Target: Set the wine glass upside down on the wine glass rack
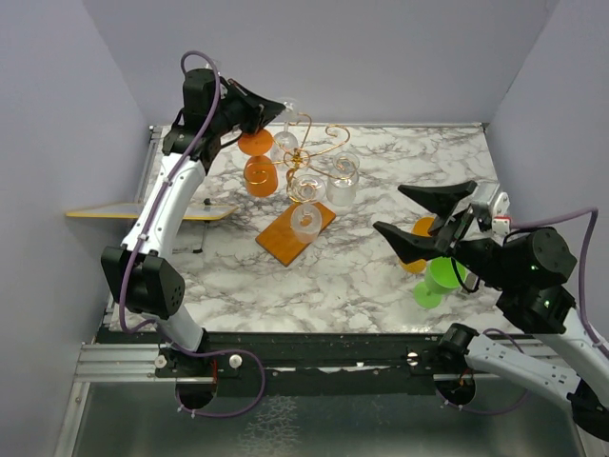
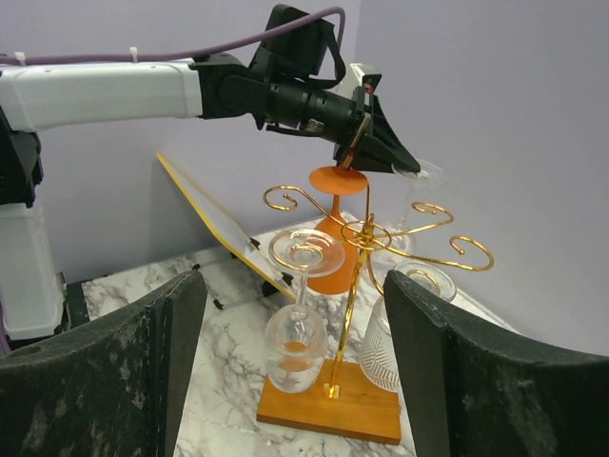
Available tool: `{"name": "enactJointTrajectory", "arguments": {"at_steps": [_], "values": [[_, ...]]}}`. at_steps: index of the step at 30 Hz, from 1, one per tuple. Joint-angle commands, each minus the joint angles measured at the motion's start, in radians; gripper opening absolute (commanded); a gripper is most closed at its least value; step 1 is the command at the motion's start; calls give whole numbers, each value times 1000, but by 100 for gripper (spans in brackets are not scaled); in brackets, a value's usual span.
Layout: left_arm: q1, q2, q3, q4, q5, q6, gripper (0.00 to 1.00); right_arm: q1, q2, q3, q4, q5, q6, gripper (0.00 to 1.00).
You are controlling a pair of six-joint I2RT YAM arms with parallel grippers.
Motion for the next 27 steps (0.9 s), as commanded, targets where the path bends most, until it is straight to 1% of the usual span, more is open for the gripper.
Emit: {"name": "enactJointTrajectory", "arguments": {"at_steps": [1, 8, 13, 27], "values": [[-20, -35, -25, 35, 20, -3, 0, 5, 30, -4, 24, 53, 46, 79], [-50, -41, -52, 62, 35, -18, 0, 5, 51, -9, 35, 68, 56, 79], [-71, -30, -38, 73, 37, -19, 0, 5, 49, -15, 41, 90, 58, 79], [-99, 45, 68, 75, -1, -12, 0, 5, 39, -26, 44, 116, 56, 79]]}}
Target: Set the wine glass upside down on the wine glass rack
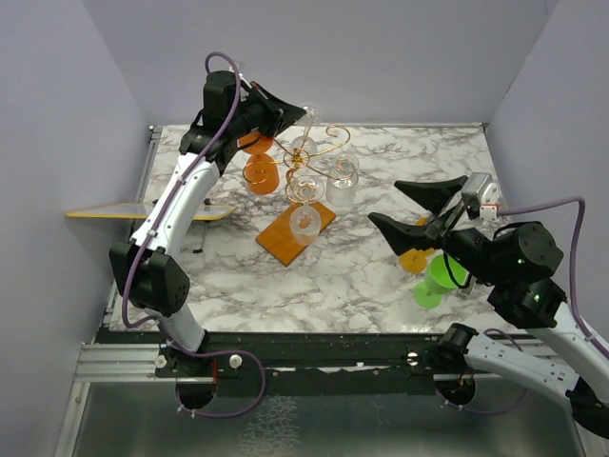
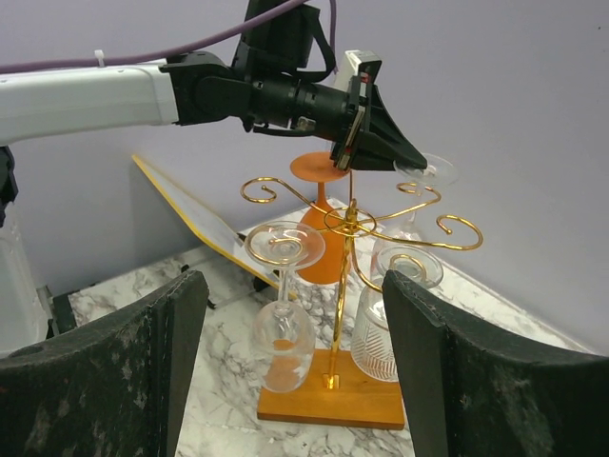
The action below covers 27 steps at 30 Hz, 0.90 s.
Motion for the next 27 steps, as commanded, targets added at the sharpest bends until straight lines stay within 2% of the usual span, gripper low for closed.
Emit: {"name": "enactJointTrajectory", "arguments": {"at_steps": [1, 17, 27], "values": [[-12, 28, 88, 30, -21, -4, 0, 4, -11, -16, 24, 33, 7, 79], [-28, 89, 205, -25, -116, 68, 0, 5, -10, -23, 28, 37, -3, 79], [-26, 102, 227, -55, -196, 100, 0, 5, -9, -26, 29, 37, 0, 79]]}}
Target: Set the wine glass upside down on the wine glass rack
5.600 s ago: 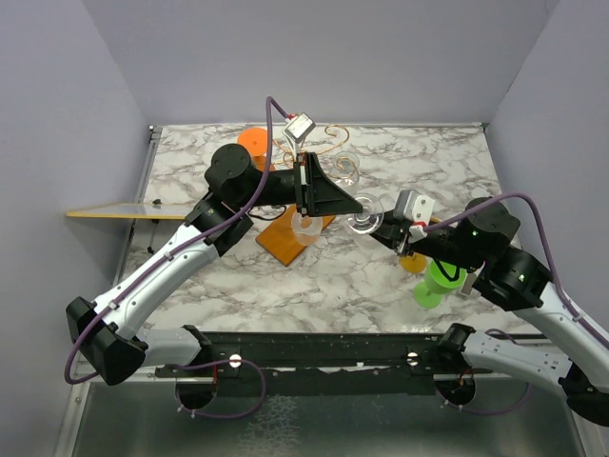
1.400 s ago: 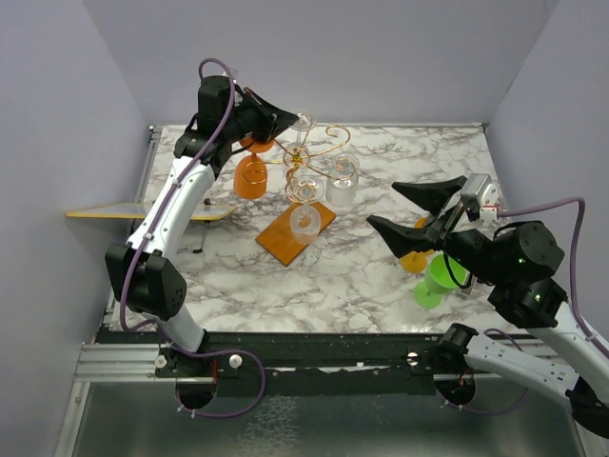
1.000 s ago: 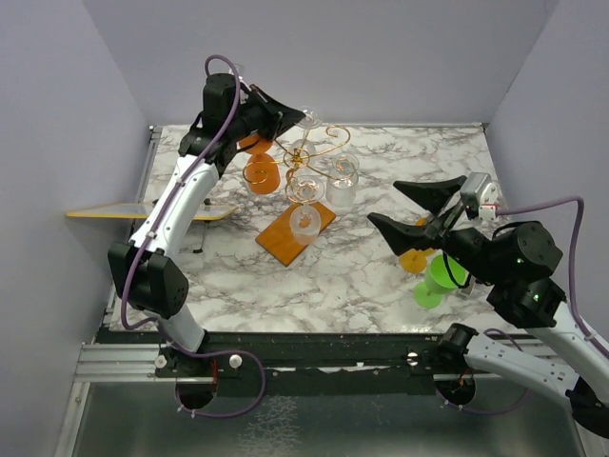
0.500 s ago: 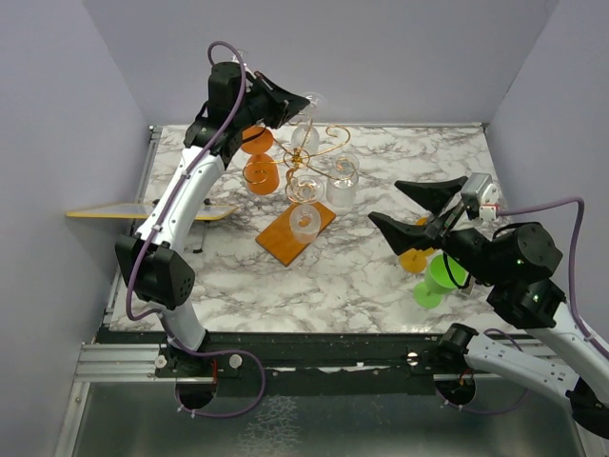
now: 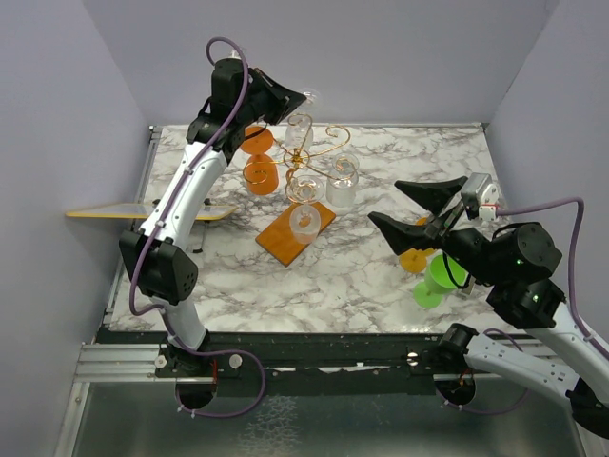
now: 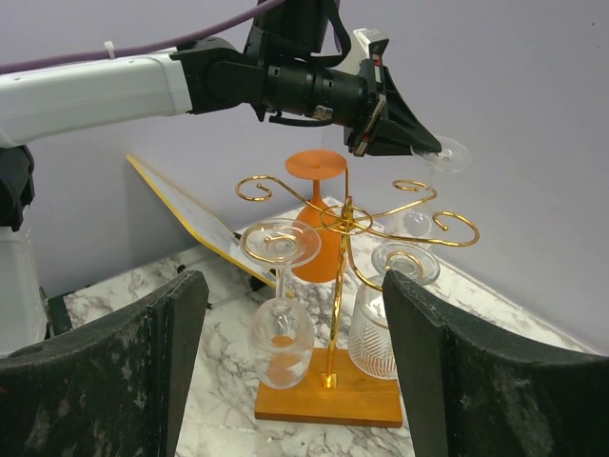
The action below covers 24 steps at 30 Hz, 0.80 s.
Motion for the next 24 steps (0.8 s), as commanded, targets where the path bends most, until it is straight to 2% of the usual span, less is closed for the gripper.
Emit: {"name": "enactJointTrajectory", "arguments": {"at_steps": [1, 14, 24], "values": [[-1, 3, 51, -4, -71, 30, 0, 5, -4, -14, 21, 22, 0, 79], [0, -62, 13, -44, -182, 73, 0, 5, 3, -23, 30, 23, 8, 79], [2, -63, 22, -90, -168, 98, 0, 5, 14, -21, 30, 15, 14, 79]]}}
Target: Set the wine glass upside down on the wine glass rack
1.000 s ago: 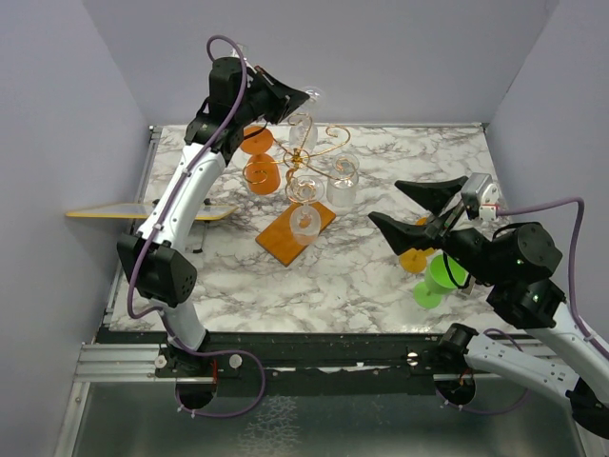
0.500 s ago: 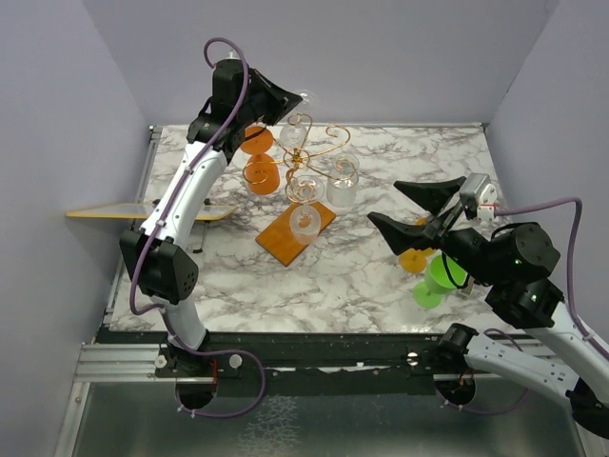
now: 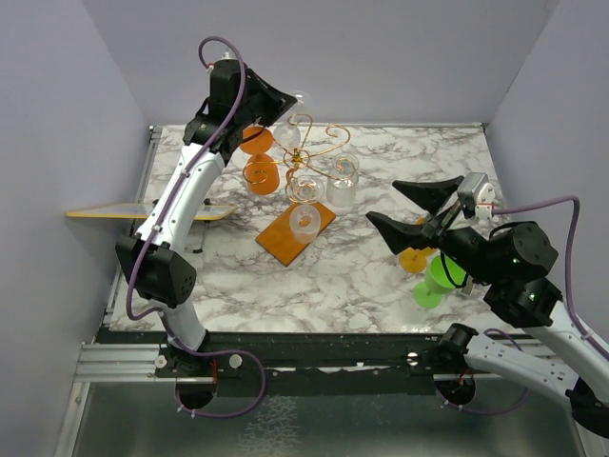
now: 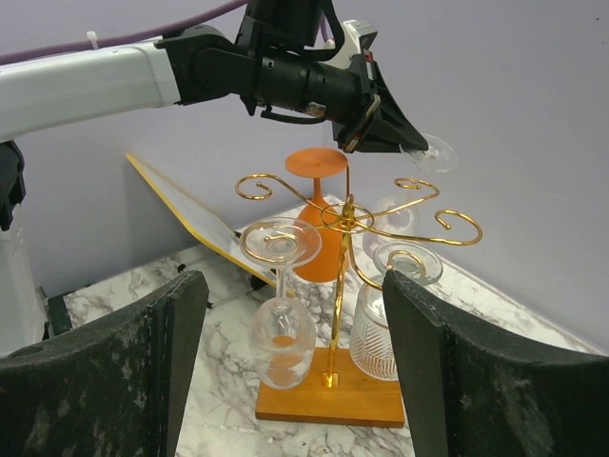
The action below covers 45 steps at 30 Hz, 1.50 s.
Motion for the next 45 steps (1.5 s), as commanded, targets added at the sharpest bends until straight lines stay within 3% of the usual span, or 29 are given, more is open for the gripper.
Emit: {"name": "enactJointTrajectory", "arguments": {"at_steps": [1, 12, 28, 34, 45], "values": [[1, -43, 16, -19, -29, 31, 0, 4, 8, -11, 16, 13, 10, 79], [1, -62, 4, -62, -80, 79, 0, 4, 10, -14, 15, 11, 17, 79], [1, -66, -16, -65, -79, 90, 19, 5, 10, -17, 43, 13, 17, 79], [1, -66, -26, -65, -81, 94, 22, 5, 9, -17, 43, 17, 24, 79], [1, -78, -30, -65, -101, 96, 41, 5, 9, -15, 40, 16, 21, 79]]}}
